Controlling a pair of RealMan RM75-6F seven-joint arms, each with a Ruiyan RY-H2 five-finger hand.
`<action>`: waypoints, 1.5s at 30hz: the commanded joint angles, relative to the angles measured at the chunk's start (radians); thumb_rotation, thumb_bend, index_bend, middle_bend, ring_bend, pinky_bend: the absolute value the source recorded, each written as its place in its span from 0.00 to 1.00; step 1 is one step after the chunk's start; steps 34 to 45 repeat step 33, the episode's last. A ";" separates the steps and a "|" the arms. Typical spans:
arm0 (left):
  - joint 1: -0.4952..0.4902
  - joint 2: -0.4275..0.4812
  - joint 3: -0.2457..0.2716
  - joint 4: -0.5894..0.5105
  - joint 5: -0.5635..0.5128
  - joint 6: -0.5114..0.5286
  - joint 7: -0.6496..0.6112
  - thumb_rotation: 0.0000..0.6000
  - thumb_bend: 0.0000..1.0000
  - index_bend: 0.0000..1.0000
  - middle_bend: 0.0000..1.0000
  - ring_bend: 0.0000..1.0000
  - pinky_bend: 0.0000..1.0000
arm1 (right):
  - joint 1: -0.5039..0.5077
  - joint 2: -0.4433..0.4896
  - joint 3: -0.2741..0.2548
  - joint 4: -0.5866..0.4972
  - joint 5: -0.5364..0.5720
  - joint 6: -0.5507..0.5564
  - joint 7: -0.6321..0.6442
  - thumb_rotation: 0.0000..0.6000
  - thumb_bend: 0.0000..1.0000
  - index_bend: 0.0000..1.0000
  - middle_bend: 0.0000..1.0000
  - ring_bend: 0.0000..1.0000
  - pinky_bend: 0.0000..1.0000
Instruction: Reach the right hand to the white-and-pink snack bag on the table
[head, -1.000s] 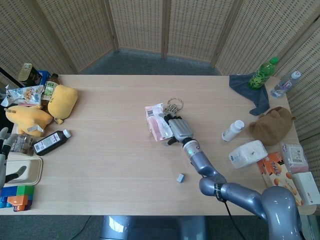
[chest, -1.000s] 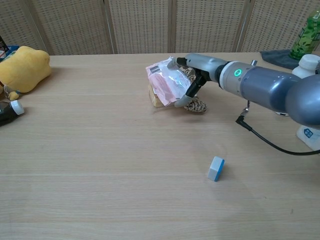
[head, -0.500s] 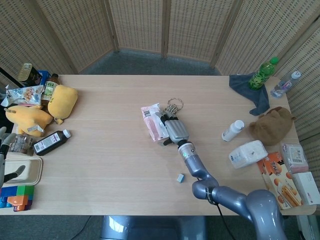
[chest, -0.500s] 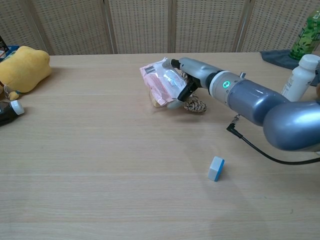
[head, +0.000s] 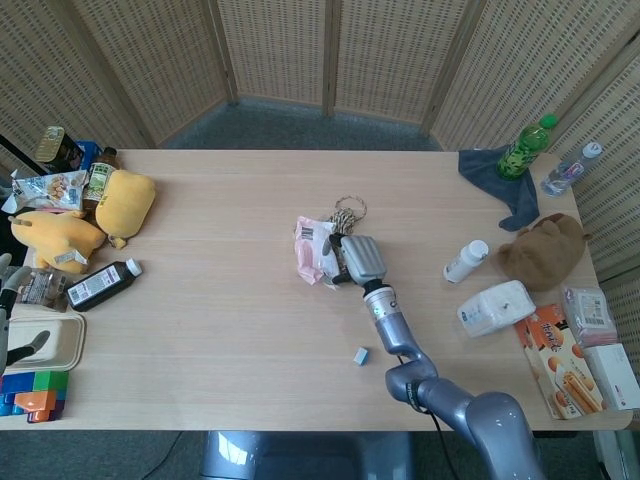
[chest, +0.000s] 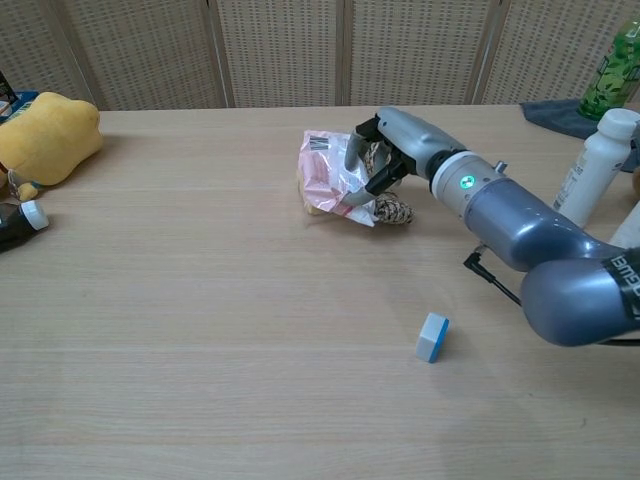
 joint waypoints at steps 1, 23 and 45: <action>0.000 0.001 0.000 -0.001 0.001 0.002 -0.001 1.00 0.00 0.17 0.00 0.00 0.00 | -0.006 0.009 0.000 -0.004 -0.010 0.017 0.006 1.00 0.12 0.50 0.63 0.58 0.65; 0.004 0.009 0.013 -0.030 0.040 0.015 -0.008 1.00 0.00 0.17 0.00 0.00 0.00 | -0.094 0.376 0.113 -0.658 -0.004 0.238 -0.291 1.00 0.15 0.52 0.65 0.59 0.66; 0.005 0.016 0.018 -0.044 0.053 0.017 -0.016 1.00 0.00 0.17 0.00 0.00 0.00 | -0.086 0.470 0.176 -0.910 0.047 0.274 -0.456 1.00 0.13 0.52 0.65 0.59 0.66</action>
